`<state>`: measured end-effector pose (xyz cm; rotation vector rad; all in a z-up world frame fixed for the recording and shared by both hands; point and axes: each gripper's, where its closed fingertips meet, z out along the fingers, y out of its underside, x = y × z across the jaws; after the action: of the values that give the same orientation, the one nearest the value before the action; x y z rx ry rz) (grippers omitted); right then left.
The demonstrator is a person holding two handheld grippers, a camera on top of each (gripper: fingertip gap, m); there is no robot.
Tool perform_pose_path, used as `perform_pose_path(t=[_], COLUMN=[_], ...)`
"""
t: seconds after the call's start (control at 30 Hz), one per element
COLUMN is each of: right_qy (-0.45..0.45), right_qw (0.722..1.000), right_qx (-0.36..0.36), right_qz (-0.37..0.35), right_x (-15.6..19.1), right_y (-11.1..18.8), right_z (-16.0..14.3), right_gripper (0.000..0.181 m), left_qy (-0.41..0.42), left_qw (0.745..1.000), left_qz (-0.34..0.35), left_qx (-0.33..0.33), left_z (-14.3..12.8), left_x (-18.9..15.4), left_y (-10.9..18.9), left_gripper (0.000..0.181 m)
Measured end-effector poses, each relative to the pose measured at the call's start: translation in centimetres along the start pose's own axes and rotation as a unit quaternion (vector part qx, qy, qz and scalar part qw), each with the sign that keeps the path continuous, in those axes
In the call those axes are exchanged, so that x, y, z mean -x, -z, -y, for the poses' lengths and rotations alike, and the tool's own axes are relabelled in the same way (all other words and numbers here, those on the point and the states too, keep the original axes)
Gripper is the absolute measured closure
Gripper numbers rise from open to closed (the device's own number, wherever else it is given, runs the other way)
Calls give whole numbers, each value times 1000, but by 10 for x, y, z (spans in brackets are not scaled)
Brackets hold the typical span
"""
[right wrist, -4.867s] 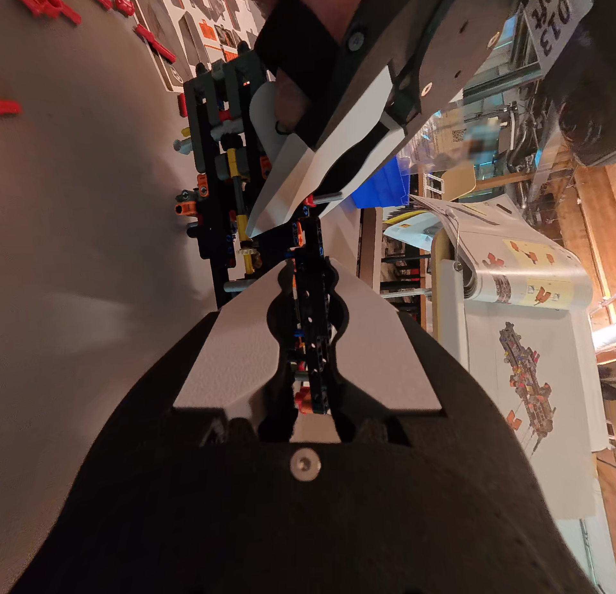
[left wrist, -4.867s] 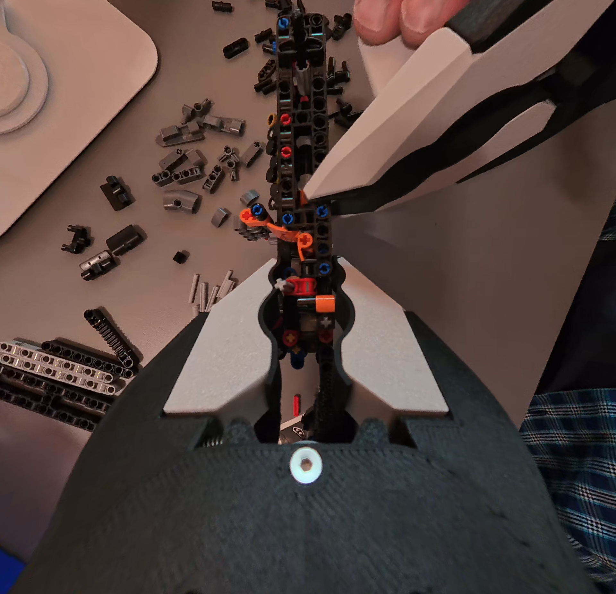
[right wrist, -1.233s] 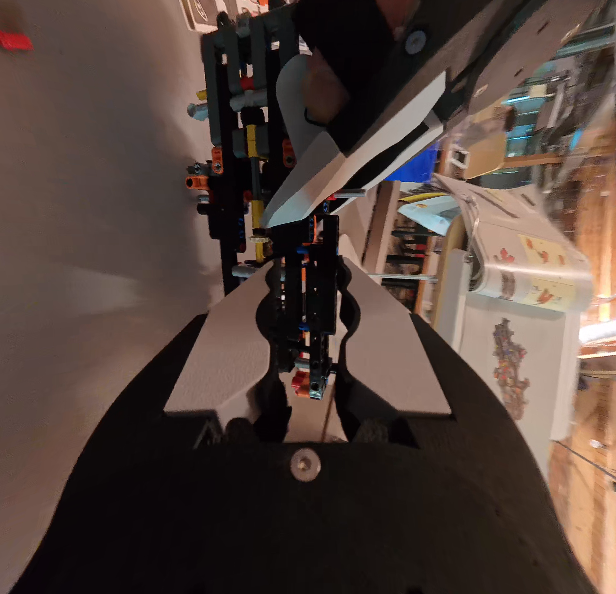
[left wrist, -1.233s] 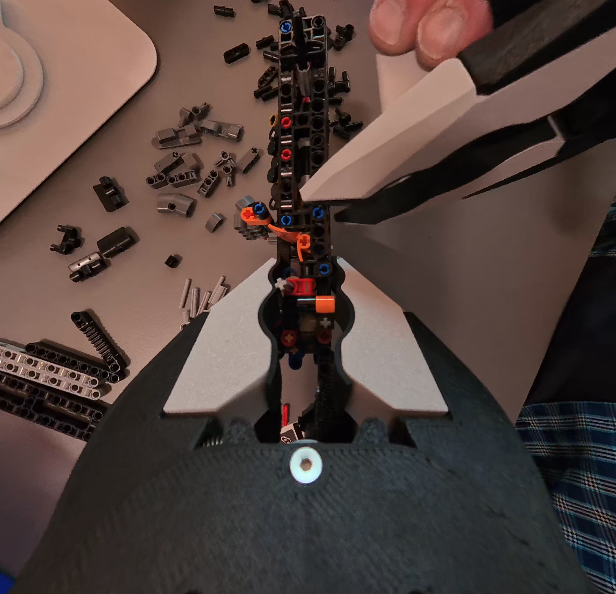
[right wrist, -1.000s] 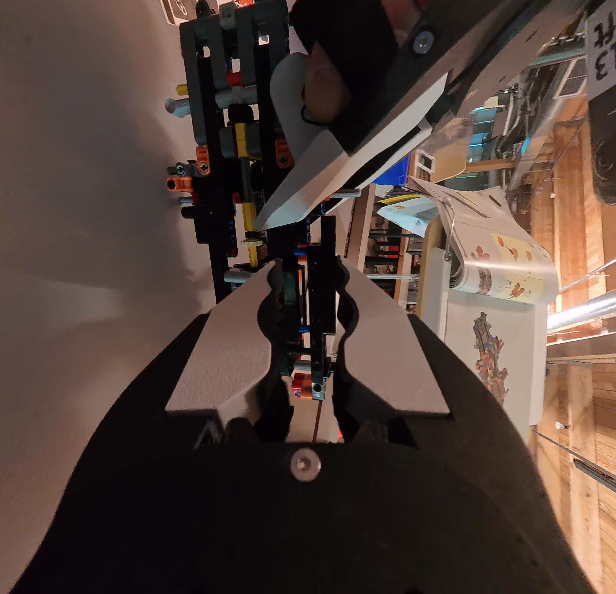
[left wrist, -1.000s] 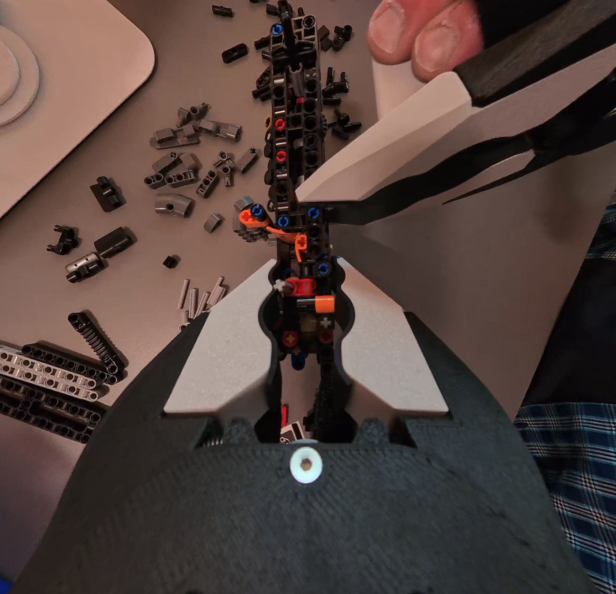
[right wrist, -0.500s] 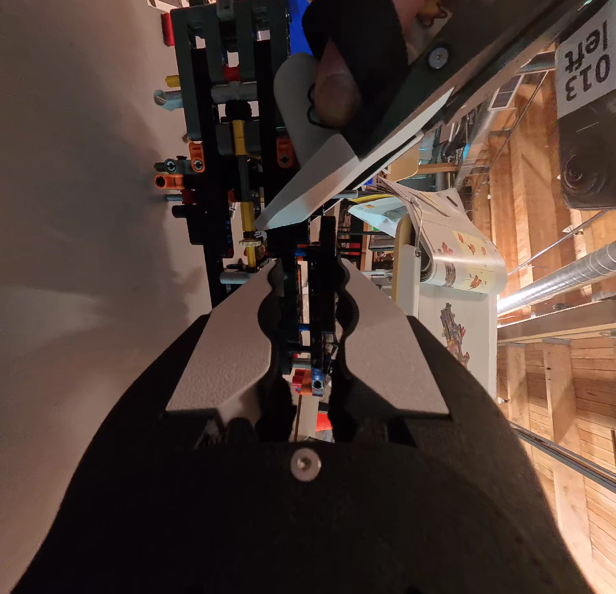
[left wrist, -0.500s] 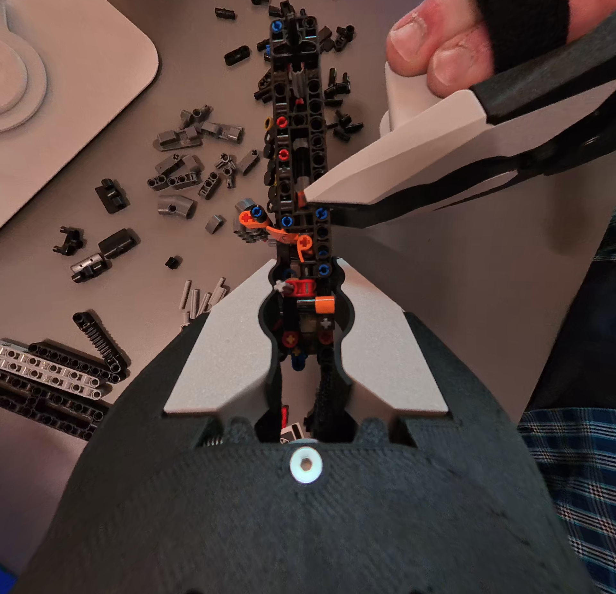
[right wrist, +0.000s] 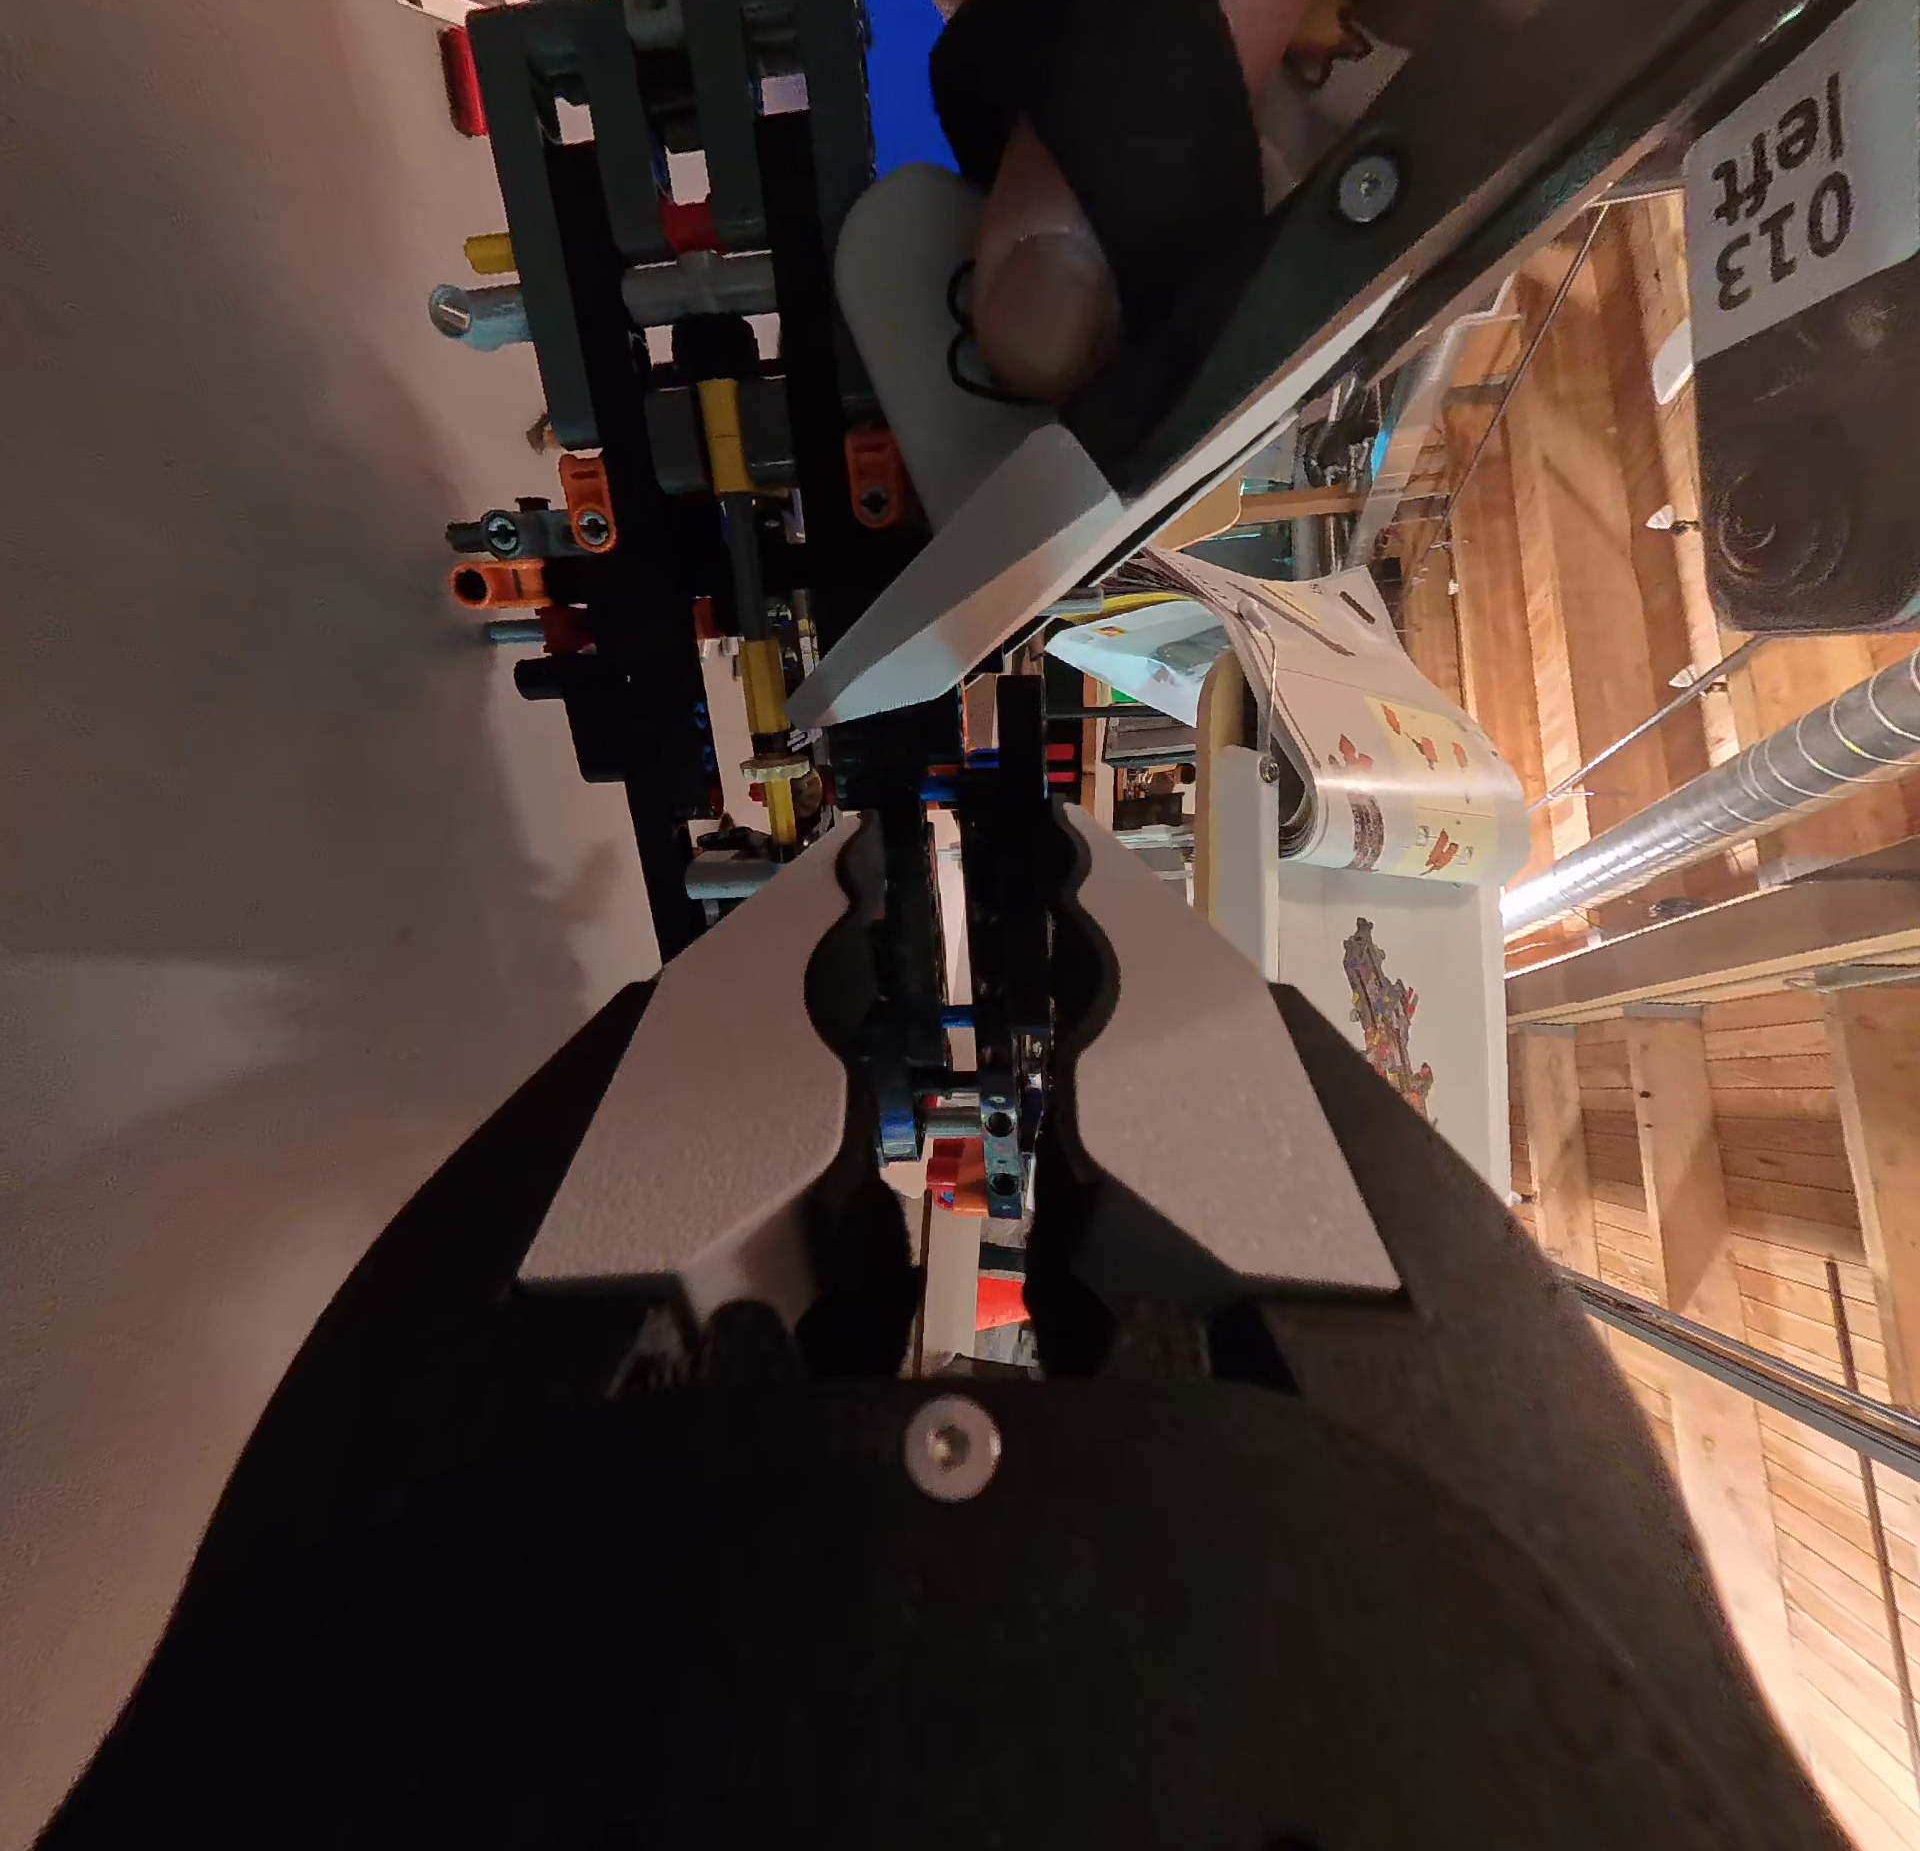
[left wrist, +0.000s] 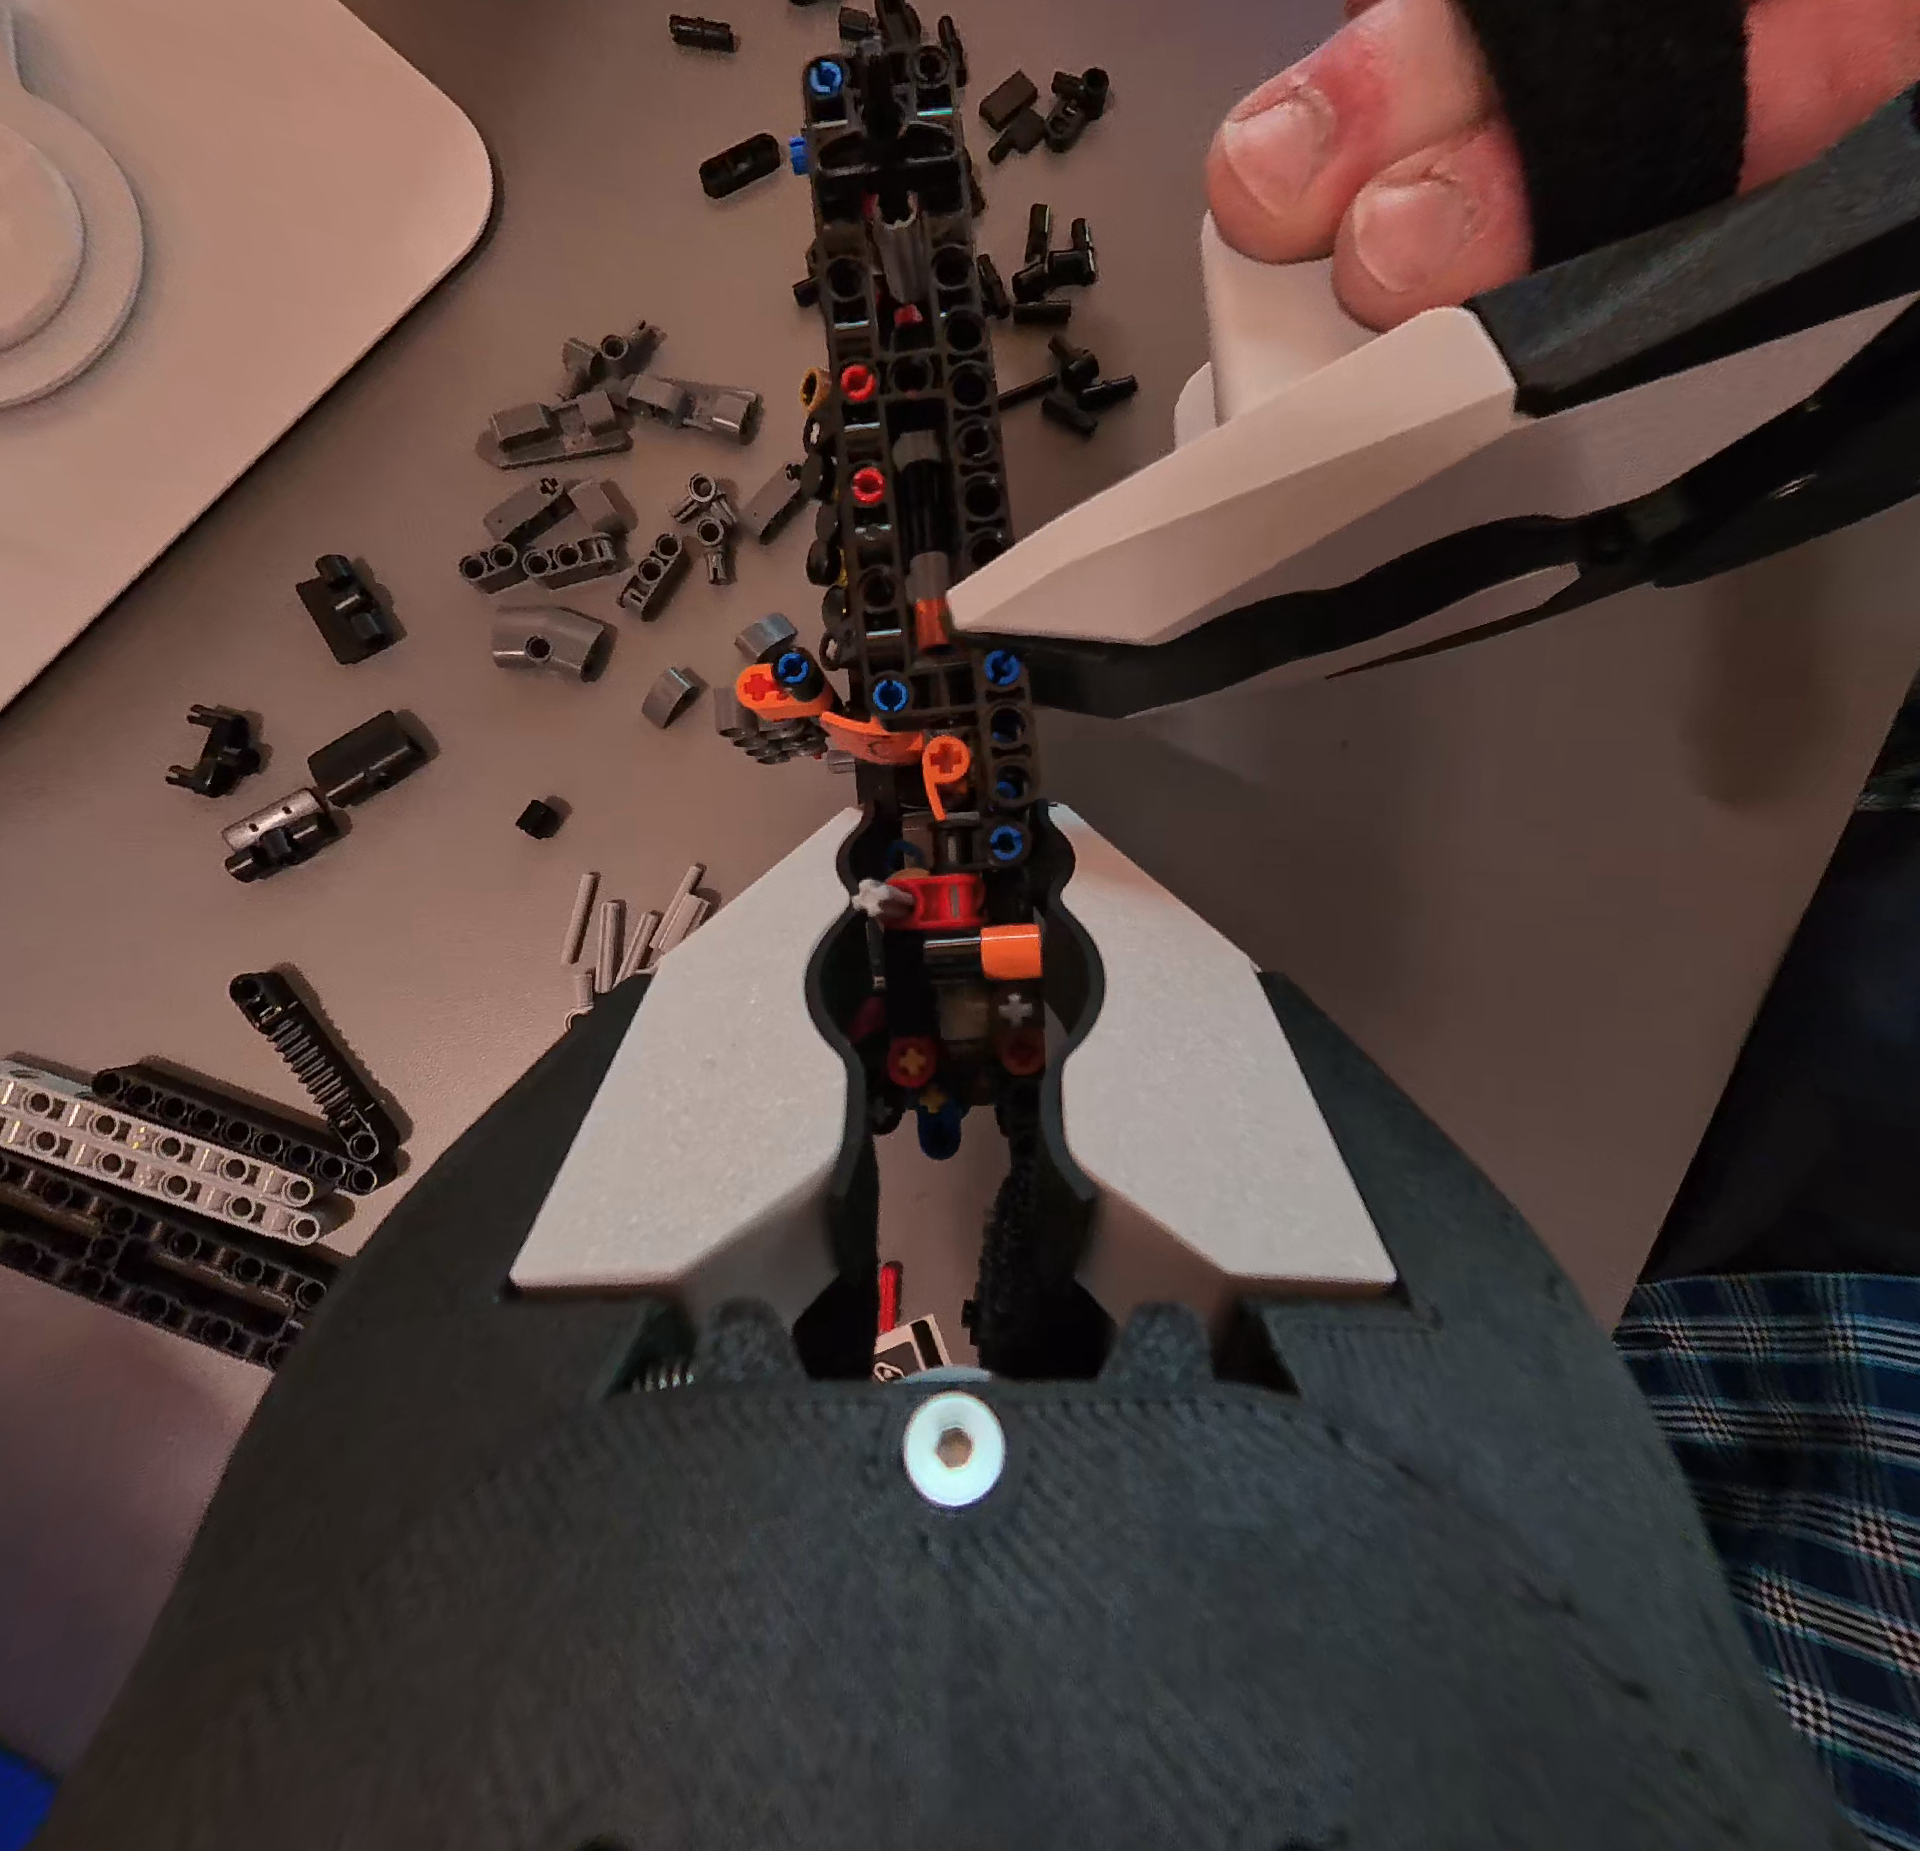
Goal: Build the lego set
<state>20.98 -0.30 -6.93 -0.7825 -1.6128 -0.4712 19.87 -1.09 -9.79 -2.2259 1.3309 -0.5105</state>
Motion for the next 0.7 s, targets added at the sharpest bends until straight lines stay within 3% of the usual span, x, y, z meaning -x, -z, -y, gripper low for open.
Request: perform_pose_path(t=[0.7], right_qy=[-12], right_qw=[1000], right_qx=[12], right_qz=[-12], right_x=[-1], right_y=[-1], right_z=[-1], right_gripper=[155], left_qy=[7], left_qw=[1000], left_qz=[-2], left_qx=[-7], left_z=[1], left_x=[0], left_y=[-1], left_gripper=[155])
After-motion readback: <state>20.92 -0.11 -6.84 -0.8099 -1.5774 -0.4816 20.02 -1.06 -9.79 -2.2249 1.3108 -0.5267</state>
